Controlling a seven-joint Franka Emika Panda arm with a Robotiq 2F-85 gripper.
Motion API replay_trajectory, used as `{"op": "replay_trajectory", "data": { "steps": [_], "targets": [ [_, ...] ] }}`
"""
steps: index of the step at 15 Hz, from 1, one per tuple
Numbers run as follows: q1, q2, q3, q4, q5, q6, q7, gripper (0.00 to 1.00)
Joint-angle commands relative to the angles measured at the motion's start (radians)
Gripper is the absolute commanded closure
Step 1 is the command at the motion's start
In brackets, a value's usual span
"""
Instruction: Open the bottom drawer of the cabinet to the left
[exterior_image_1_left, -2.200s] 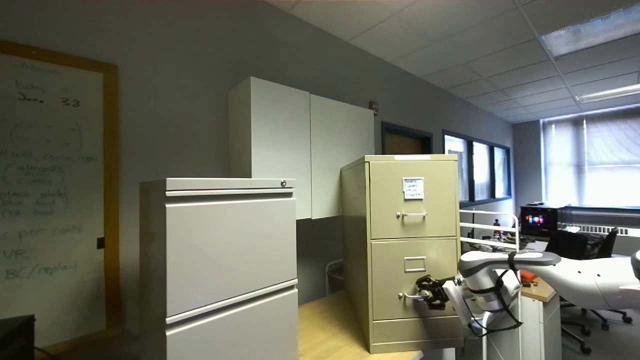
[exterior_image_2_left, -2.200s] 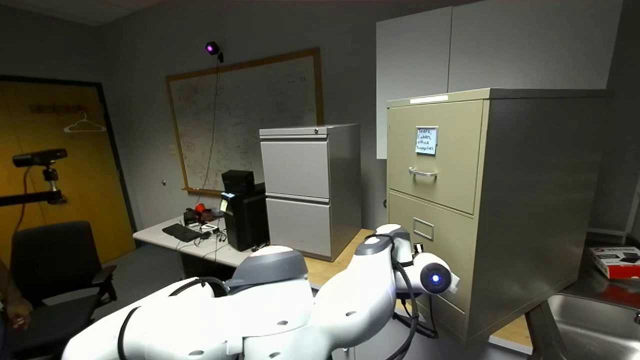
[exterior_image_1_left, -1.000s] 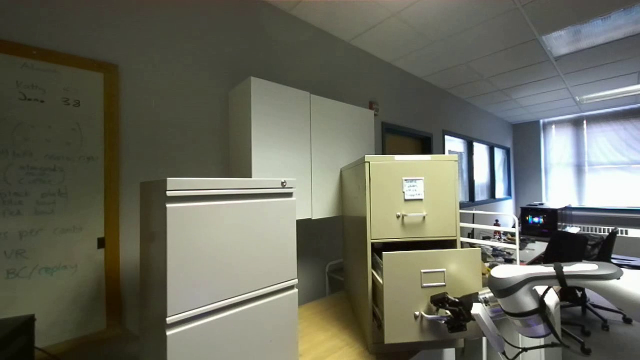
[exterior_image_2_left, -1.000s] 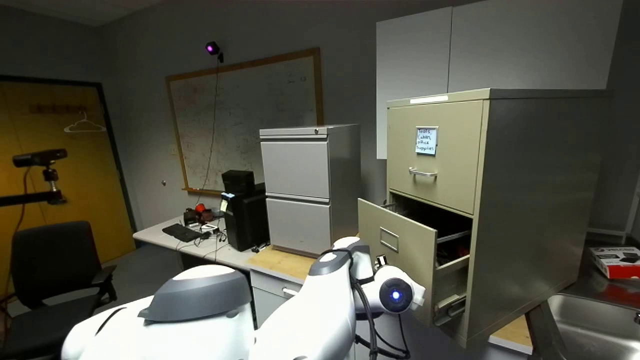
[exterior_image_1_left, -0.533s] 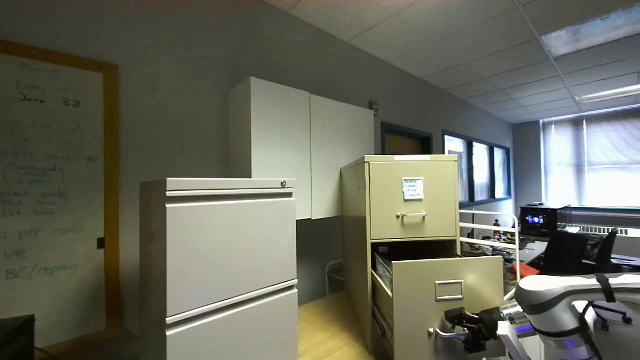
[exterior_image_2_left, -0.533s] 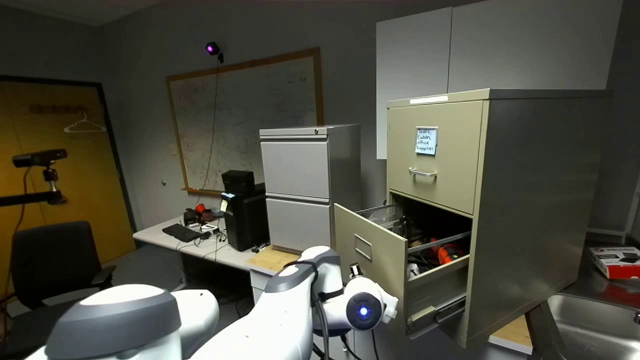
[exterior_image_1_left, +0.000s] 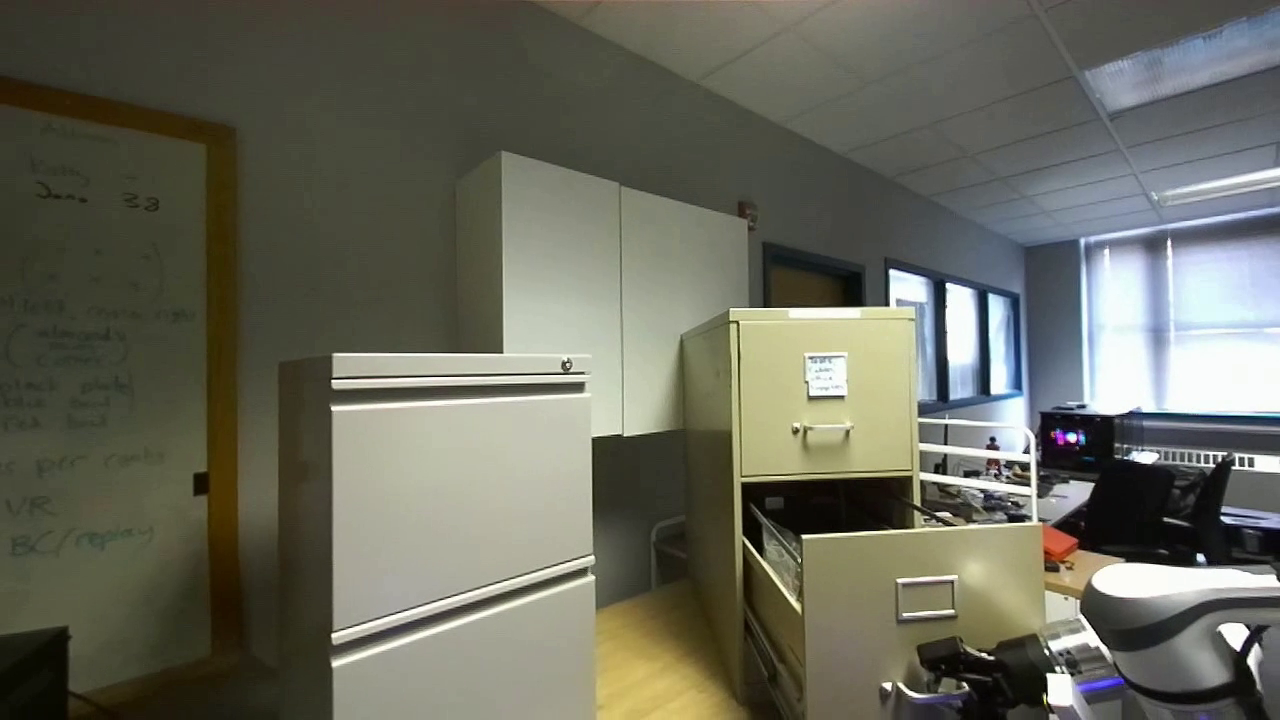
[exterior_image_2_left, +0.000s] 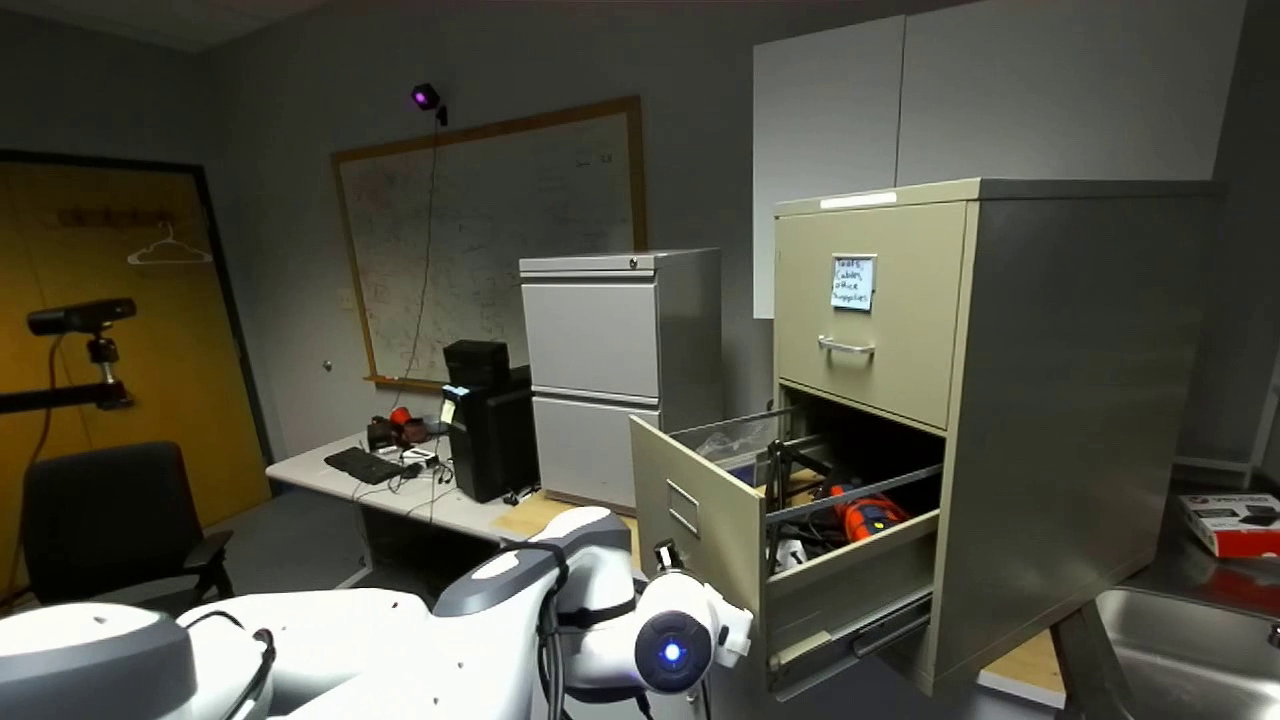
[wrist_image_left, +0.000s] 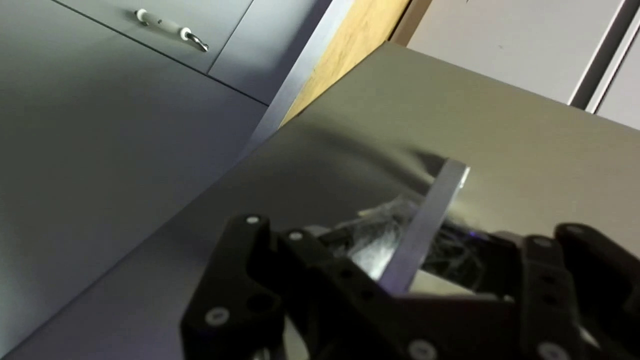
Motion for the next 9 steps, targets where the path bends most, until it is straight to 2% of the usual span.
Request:
{"op": "replay_trajectory", "data": {
  "steps": [1, 6, 9],
  "targets": [
    [0.053, 0.091, -0.05, 0.009, -0.007, -0.077, -0.073, 0.94],
    [0.064, 0.096, -0.049, 0.02, -0.009, -0.086, -0.074, 0.95],
    [0.047, 0.099, -0.041, 0.002, -0.01, -0.085, -0.072, 0.94]
  ]
}}
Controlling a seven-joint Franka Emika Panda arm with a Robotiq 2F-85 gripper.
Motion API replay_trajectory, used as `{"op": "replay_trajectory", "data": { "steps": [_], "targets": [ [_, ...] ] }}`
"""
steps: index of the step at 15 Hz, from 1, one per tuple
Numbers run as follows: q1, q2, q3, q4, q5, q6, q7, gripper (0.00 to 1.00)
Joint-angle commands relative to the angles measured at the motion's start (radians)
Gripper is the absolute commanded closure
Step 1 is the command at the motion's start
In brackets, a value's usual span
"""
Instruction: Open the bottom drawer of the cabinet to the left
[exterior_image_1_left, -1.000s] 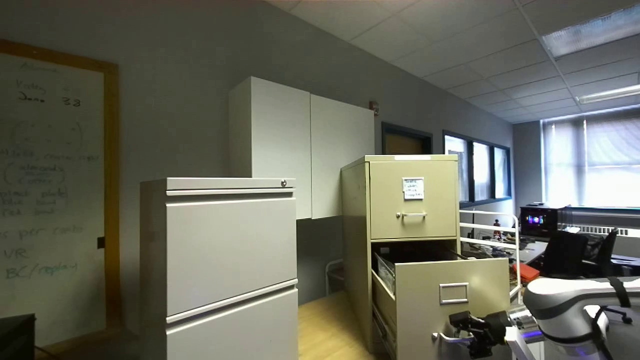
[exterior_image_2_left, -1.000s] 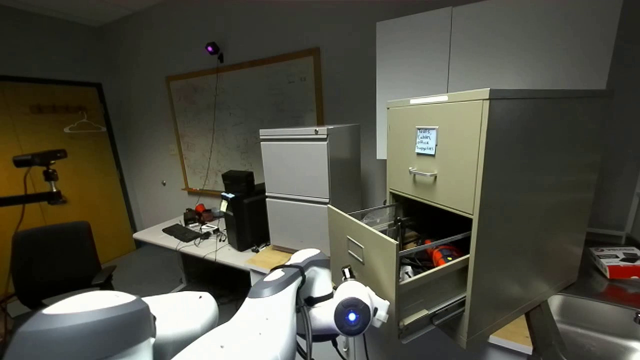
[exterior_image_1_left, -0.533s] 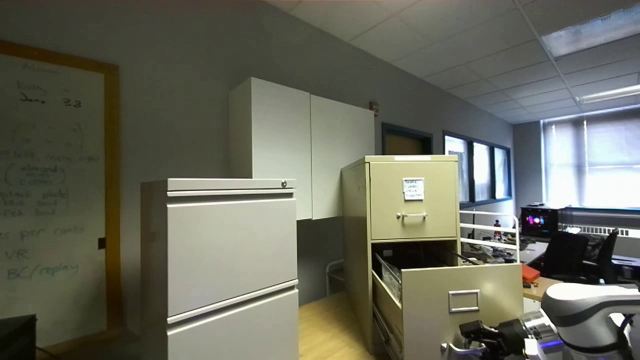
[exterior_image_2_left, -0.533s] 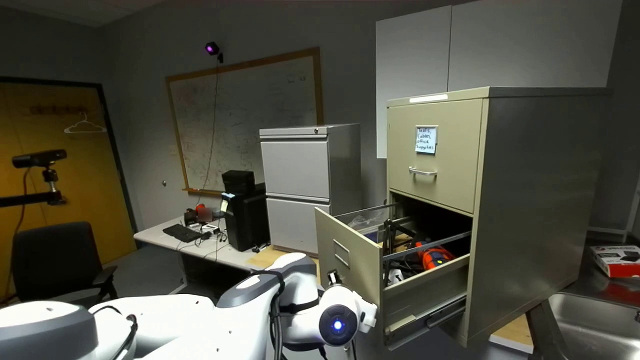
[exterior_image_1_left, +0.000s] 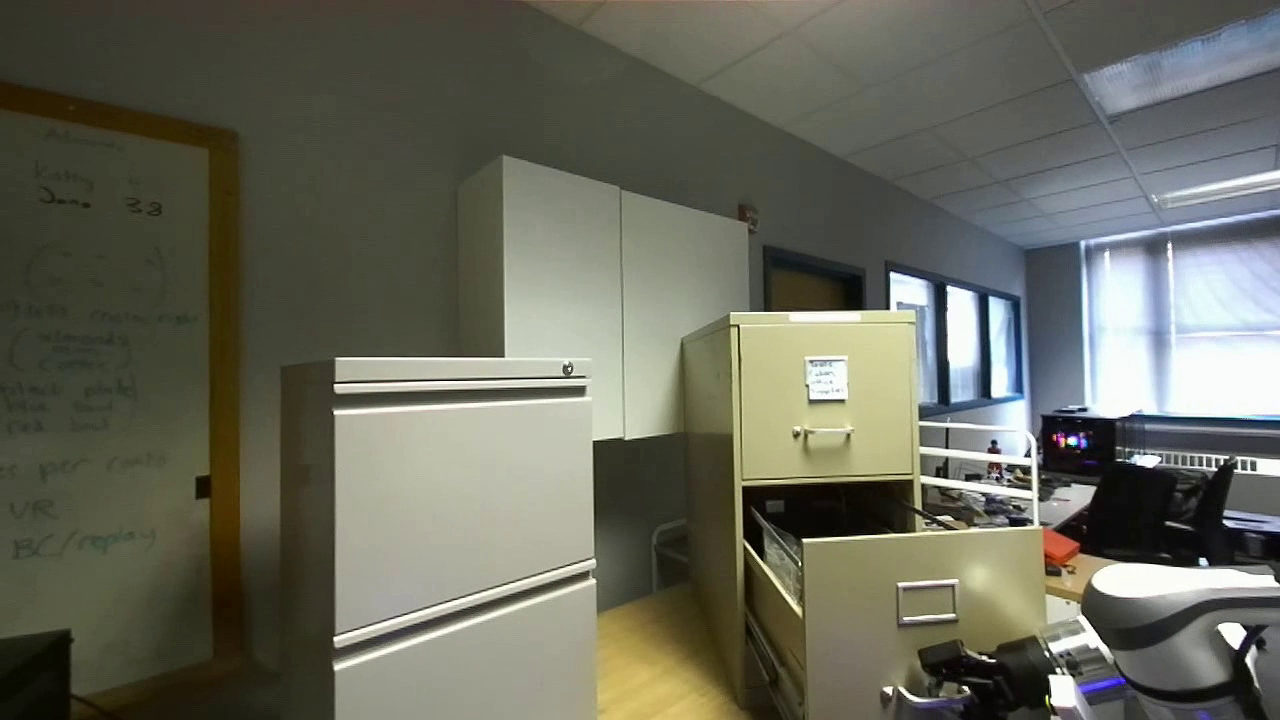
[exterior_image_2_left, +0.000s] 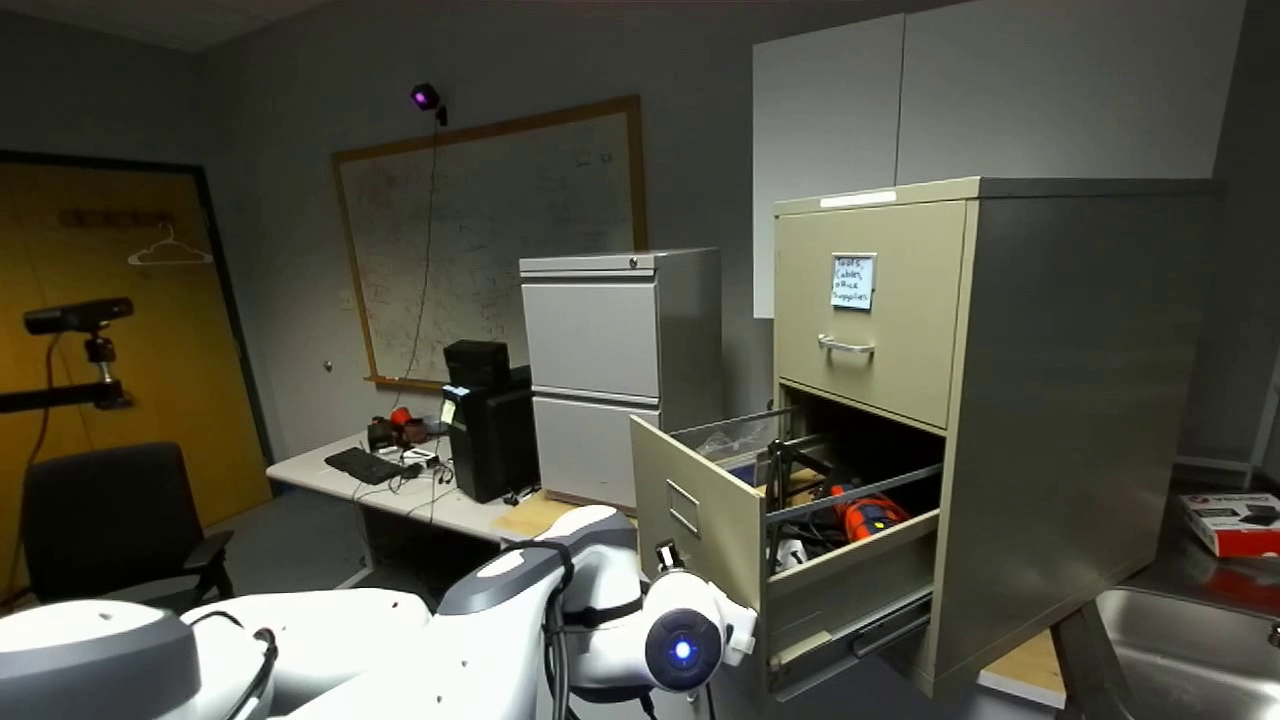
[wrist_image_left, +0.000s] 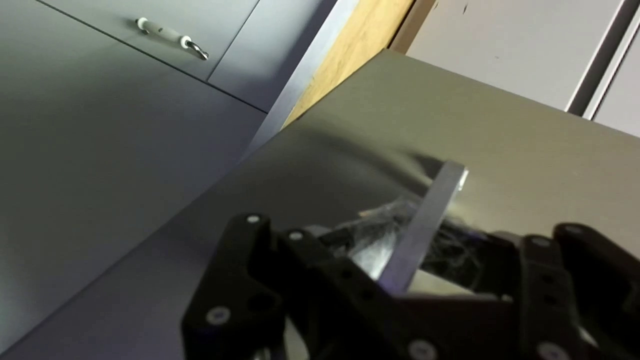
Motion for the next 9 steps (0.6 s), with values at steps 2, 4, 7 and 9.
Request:
{"op": "replay_trajectory", "data": {
  "steps": [2, 4, 7, 9],
  "targets": [
    [0.036, 0.097, -0.039, -0.024, -0.011, -0.038, -0.069, 0.95],
    [0.037, 0.098, -0.038, -0.022, -0.01, -0.04, -0.067, 0.96],
    [0.03, 0.097, -0.034, -0.025, -0.008, -0.047, -0.064, 0.69],
    [0.021, 0.104, -0.024, -0.029, -0.01, -0.048, -0.068, 0.61]
  ]
}}
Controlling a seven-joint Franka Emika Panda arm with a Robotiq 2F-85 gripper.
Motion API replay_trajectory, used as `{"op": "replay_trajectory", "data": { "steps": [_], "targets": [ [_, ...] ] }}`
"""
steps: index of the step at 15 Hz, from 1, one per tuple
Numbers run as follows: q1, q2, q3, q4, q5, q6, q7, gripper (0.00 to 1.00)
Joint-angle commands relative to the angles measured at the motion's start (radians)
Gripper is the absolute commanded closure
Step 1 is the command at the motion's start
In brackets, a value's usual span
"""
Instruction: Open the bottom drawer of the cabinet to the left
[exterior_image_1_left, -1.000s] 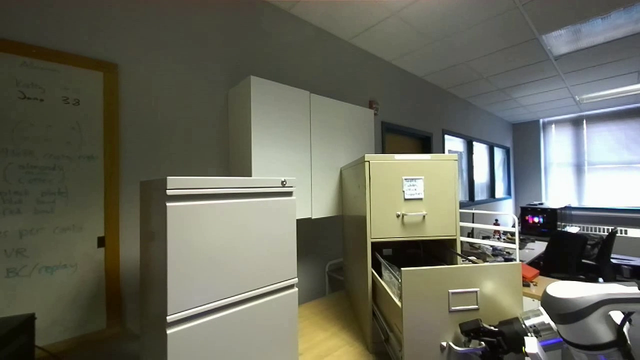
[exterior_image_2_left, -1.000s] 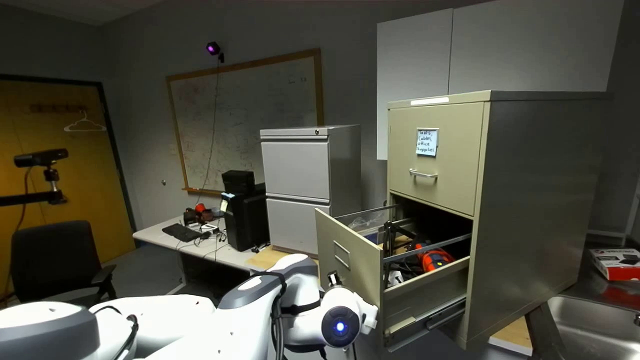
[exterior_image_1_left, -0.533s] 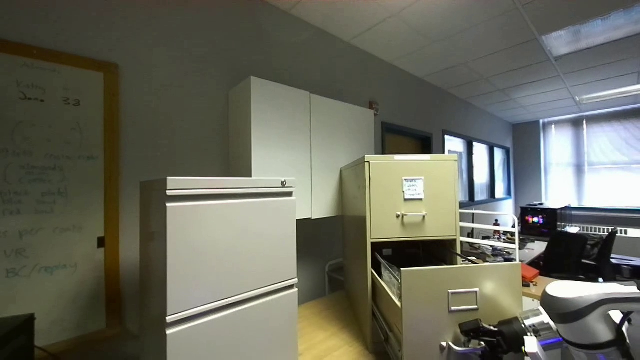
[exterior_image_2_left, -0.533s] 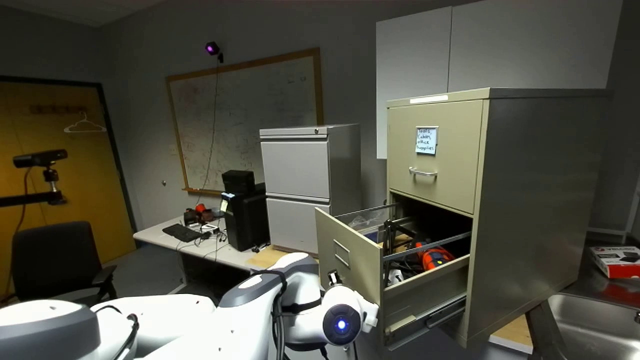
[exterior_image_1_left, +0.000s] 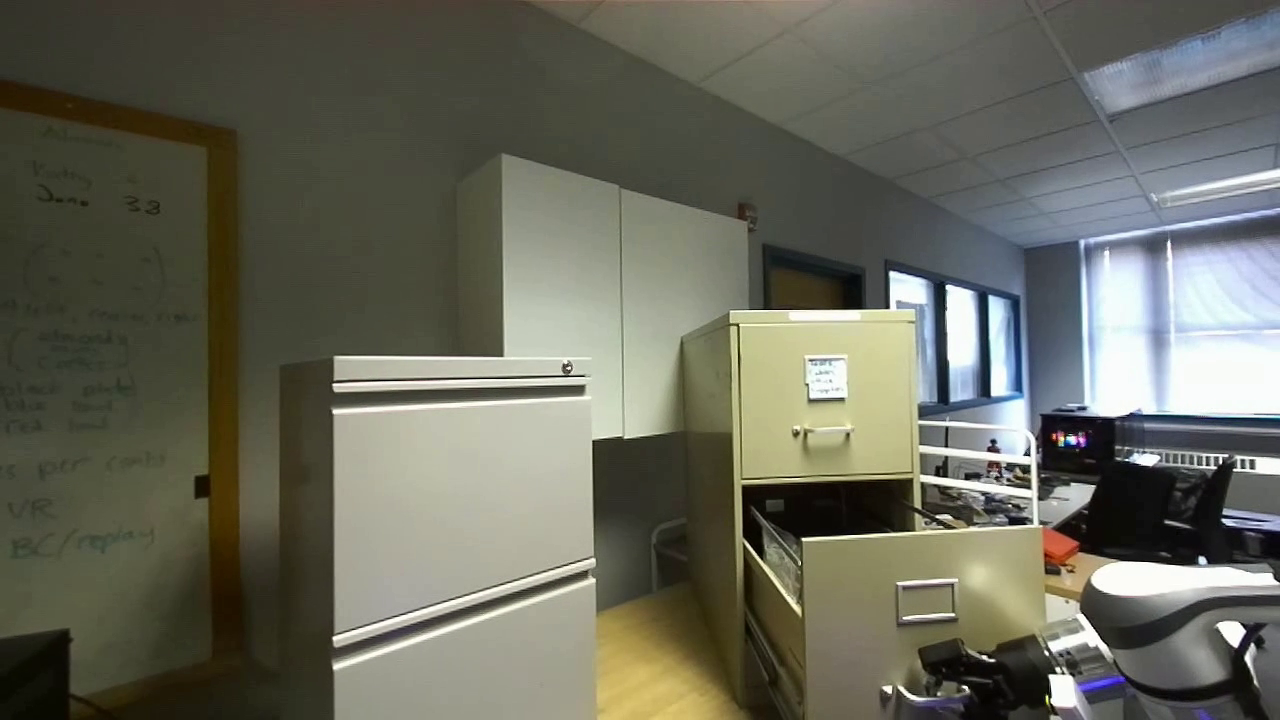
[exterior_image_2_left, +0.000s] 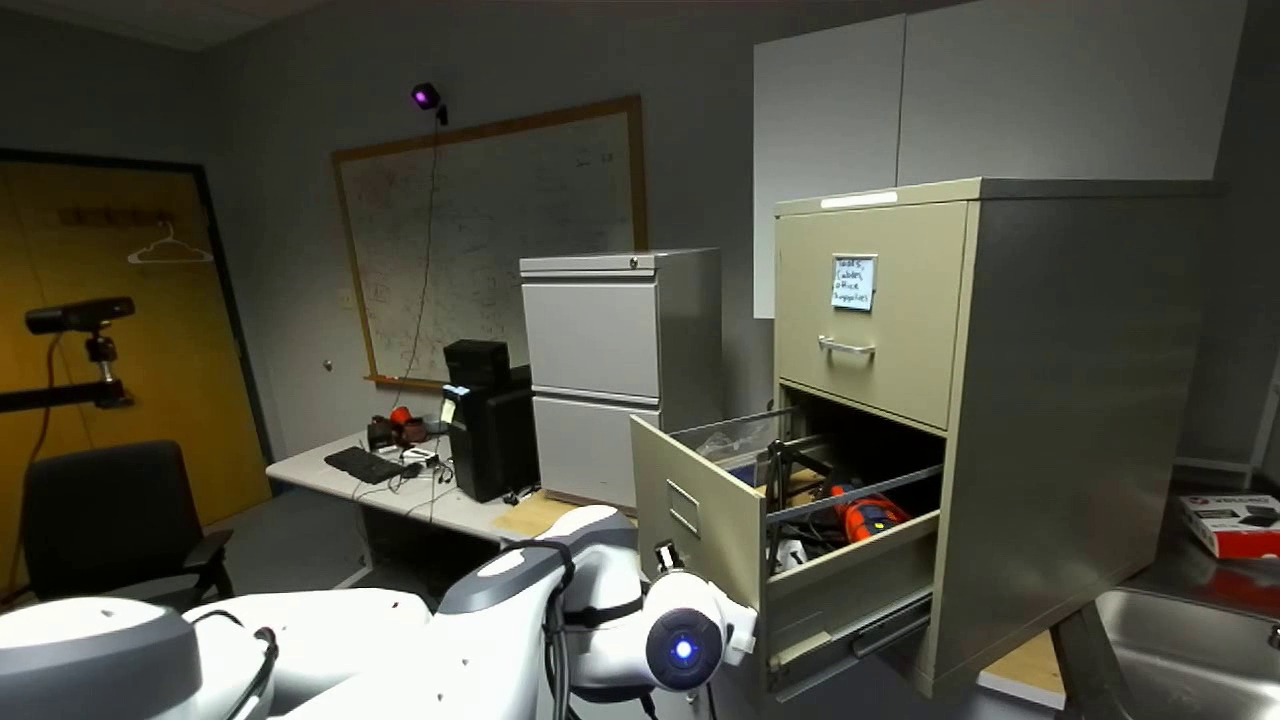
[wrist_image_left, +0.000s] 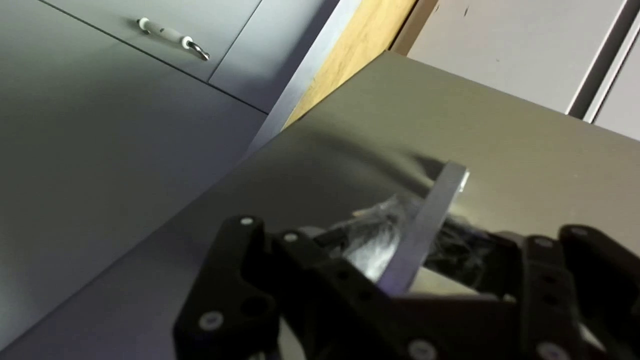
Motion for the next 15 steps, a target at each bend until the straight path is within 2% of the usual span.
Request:
{"op": "replay_trajectory", "data": {
  "steps": [1, 5, 8, 15],
  "targets": [
    [0.015, 0.11, -0.016, -0.03, -0.013, -0.043, -0.065, 0.54],
    [-0.017, 0.15, 0.036, -0.02, -0.017, -0.031, -0.078, 0.22],
    [-0.046, 0.195, 0.069, -0.019, -0.014, -0.016, -0.072, 0.02],
    [-0.139, 0.271, 0.178, -0.003, 0.006, 0.011, -0.056, 0.0]
  ]
}}
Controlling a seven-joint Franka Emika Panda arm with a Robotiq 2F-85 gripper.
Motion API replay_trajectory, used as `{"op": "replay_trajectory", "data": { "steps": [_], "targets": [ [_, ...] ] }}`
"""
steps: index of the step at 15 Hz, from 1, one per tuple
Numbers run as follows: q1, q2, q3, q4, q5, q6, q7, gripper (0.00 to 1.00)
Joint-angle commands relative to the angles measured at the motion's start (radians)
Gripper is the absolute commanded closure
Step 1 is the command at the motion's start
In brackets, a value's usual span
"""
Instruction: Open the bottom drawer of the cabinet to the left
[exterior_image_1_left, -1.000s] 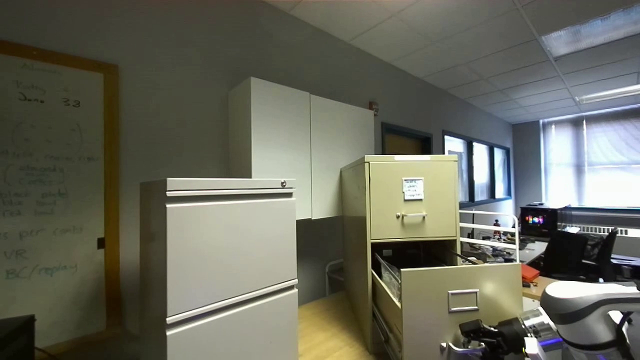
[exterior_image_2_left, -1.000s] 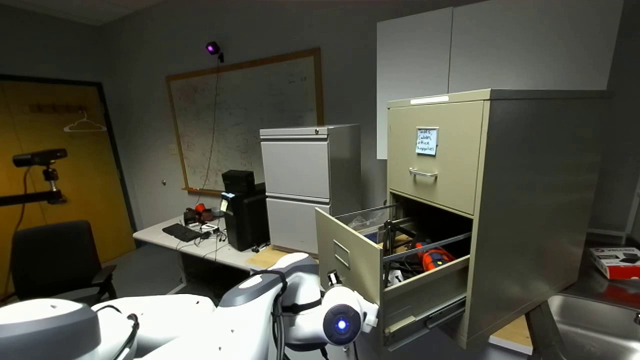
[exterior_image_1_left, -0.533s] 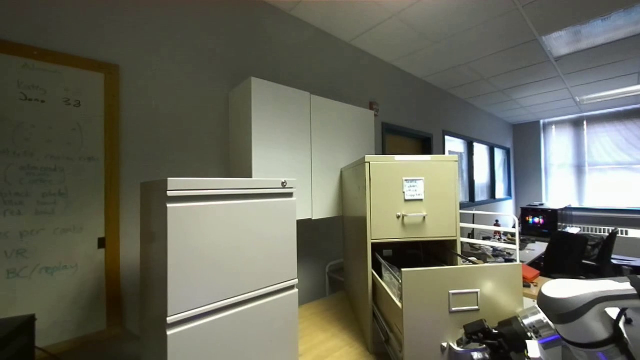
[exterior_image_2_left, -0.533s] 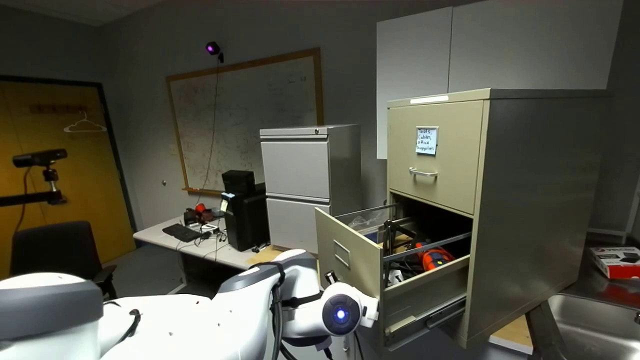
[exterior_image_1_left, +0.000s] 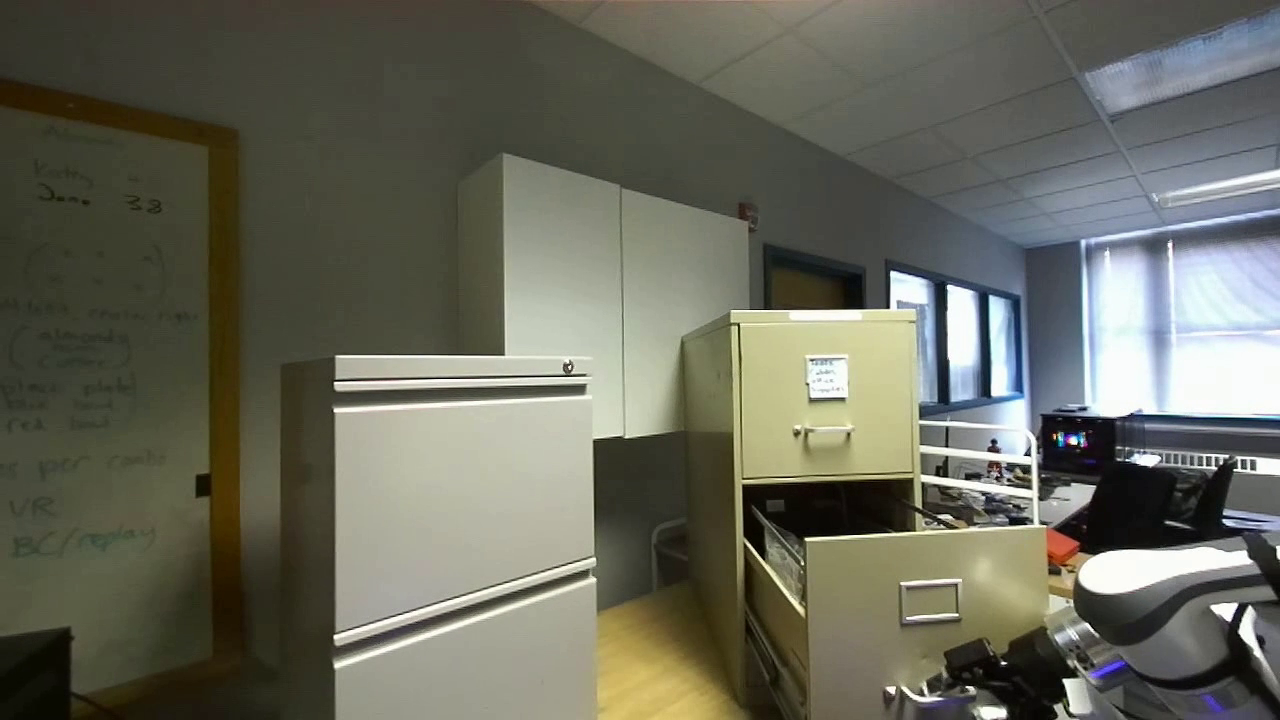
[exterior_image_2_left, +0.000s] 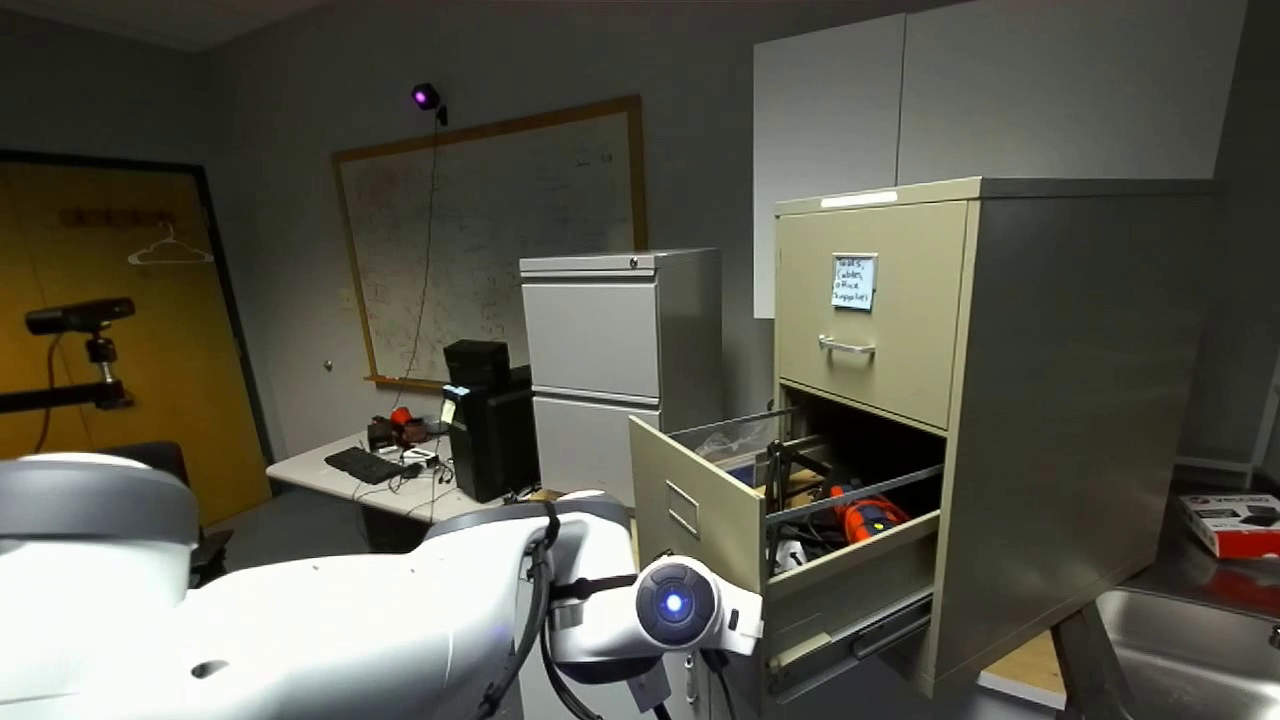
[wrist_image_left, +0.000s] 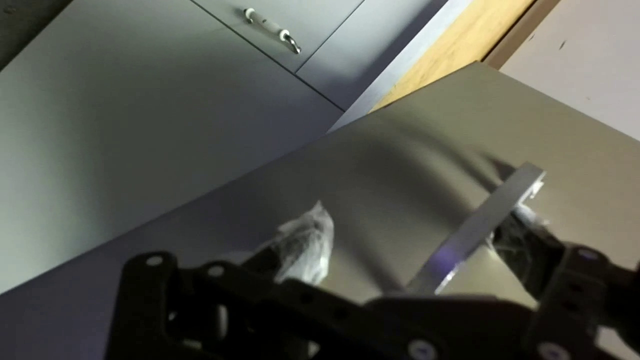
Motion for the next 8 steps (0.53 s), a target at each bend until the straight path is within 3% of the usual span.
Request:
{"op": "replay_trajectory", "data": {
  "steps": [1, 8],
  "targets": [
    [-0.078, 0.071, 0.089, 0.0, 0.02, 0.021, -0.006, 0.0],
    [-0.238, 0.067, 0.261, -0.003, 0.047, 0.029, 0.005, 0.0]
  ]
}}
